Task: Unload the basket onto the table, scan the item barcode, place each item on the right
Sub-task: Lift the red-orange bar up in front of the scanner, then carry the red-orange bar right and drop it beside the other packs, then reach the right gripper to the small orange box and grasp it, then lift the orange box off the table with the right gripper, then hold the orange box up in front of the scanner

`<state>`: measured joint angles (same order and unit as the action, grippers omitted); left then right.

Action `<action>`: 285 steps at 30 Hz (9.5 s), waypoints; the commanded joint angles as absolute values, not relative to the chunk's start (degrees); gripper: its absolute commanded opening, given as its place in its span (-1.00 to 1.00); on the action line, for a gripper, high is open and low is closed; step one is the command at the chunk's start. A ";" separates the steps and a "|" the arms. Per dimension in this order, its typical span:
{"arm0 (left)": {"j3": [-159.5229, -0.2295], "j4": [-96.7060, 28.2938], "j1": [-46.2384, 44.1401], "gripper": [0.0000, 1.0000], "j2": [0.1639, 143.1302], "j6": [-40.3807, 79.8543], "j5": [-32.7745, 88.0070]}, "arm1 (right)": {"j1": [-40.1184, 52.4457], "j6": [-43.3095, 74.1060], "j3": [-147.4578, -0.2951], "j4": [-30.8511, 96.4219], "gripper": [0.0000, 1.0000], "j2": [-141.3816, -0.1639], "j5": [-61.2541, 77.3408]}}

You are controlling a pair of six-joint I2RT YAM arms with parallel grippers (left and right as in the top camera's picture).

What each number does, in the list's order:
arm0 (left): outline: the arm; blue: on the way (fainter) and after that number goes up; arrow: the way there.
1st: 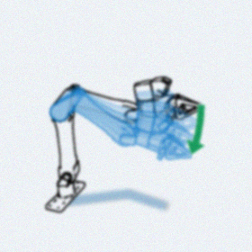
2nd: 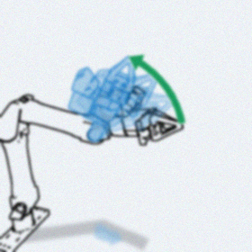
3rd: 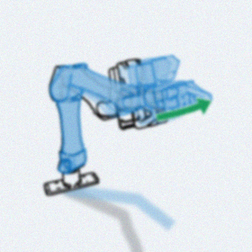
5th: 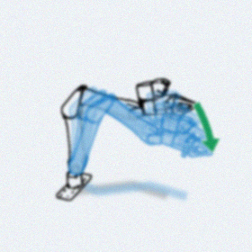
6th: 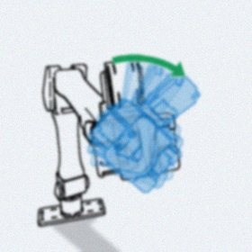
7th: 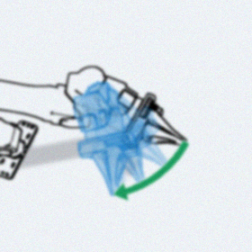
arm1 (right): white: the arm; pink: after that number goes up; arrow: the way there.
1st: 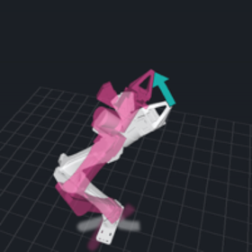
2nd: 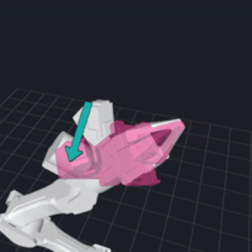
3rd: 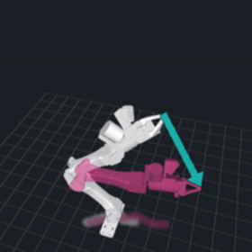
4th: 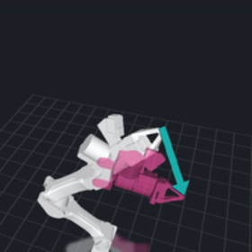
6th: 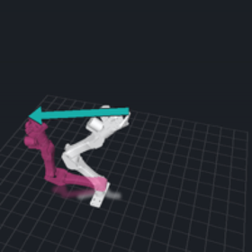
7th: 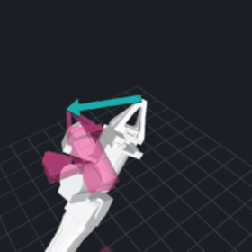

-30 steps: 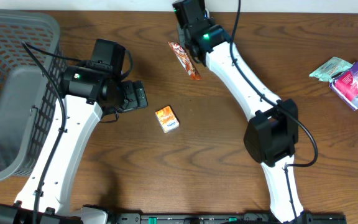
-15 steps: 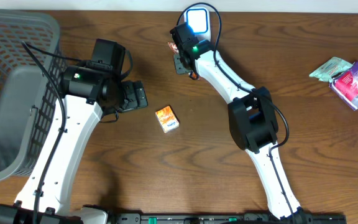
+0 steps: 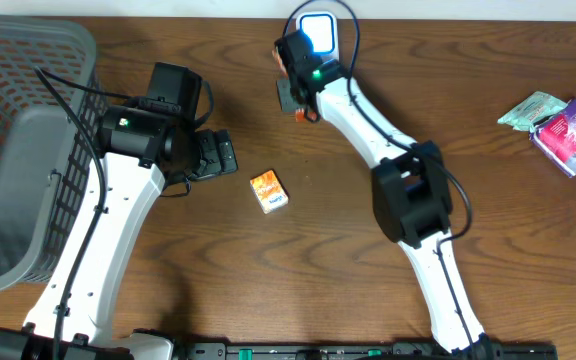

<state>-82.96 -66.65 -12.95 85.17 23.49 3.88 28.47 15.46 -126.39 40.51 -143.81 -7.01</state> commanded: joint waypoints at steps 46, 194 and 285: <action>-83.37 -66.83 -12.78 0.96 85.56 22.55 2.94 | 3.05 17.17 -127.81 57.14 -0.97 -129.60 -19.64; -83.37 -66.83 -12.75 0.96 85.56 22.55 2.94 | 25.82 10.63 -120.92 81.67 0.44 -131.37 11.22; -83.37 -66.83 -12.78 0.96 85.56 22.55 2.94 | 29.43 4.38 -123.83 32.27 -0.98 -135.11 -43.29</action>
